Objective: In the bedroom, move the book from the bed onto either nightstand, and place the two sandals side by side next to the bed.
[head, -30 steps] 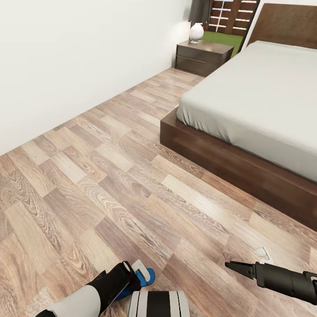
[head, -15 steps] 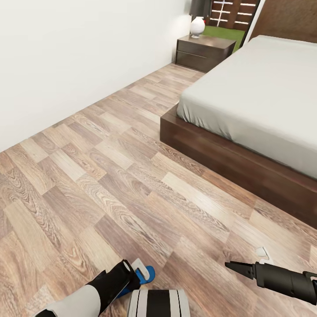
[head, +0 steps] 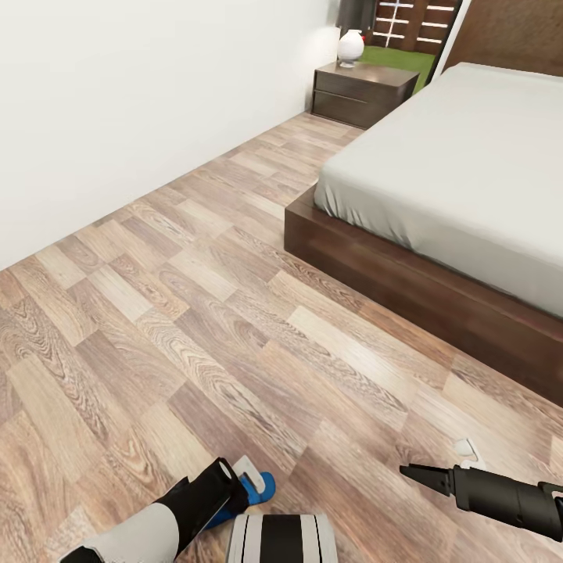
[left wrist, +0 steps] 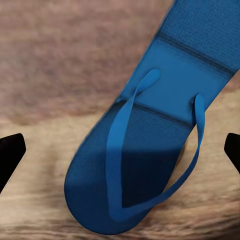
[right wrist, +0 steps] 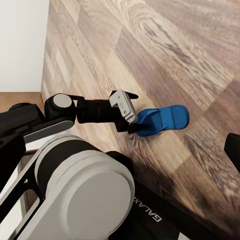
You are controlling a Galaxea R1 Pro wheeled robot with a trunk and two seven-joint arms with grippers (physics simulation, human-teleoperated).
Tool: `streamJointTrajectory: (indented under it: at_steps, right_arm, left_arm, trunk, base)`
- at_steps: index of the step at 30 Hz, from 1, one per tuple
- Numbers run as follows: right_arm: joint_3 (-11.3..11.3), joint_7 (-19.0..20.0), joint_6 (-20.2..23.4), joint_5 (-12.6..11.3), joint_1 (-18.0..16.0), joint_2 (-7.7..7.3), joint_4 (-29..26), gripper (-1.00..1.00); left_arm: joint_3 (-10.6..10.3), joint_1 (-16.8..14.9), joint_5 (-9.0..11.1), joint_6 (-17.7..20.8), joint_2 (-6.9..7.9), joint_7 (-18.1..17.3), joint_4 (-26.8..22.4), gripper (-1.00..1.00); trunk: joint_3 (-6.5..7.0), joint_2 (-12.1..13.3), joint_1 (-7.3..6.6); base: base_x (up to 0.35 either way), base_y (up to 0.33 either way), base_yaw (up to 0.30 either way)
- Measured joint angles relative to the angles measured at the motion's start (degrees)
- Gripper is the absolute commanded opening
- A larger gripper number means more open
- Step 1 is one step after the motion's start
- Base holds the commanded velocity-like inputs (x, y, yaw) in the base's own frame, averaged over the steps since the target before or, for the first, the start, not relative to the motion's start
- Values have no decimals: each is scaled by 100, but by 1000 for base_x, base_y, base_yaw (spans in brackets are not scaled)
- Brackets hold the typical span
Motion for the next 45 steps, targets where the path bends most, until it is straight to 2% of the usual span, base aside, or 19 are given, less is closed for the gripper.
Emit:
streamJointTrajectory:
  at_steps: [2, 9, 17, 25, 33, 45]
  right_arm:
    - [1, 1, 0, 0, 0, 0, 0, 100]
    - [2, 2, 0, 1, 0, 0, 0, 100]
    - [3, 4, 0, 0, 0, 0, 0, 100]
    - [1, 7, 0, 0, 0, 0, 0, 100]
    - [2, 13, 0, 0, 0, 0, 0, 100]
    - [2, 14, 0, 0, 0, 0, 0, 100]
  left_arm:
    - [0, -5, -1, 3, 0, 1, 0, 100]
    - [1, -22, -2, 23, 1, 116, 0, 100]
    - [1, -28, -23, 31, 2, 200, 0, 100]
    - [15, -40, -444, 46, -6, 188, 5, 100]
    - [20, -43, -561, 54, -8, 186, -11, 100]
    - [26, -44, -589, 53, -9, 180, -21, 100]
  trunk:
    - [0, 0, 0]
    - [-154, -9, 18]
    - [-155, -9, 18]
    - [-155, -9, 18]
    - [-155, -9, 18]
    - [-155, -9, 18]
  base:
    - [0, 0, 0]
    - [0, 0, 0]
    - [0, 0, 0]
    - [0, 0, 0]
    - [0, 0, 0]
    - [0, 0, 0]
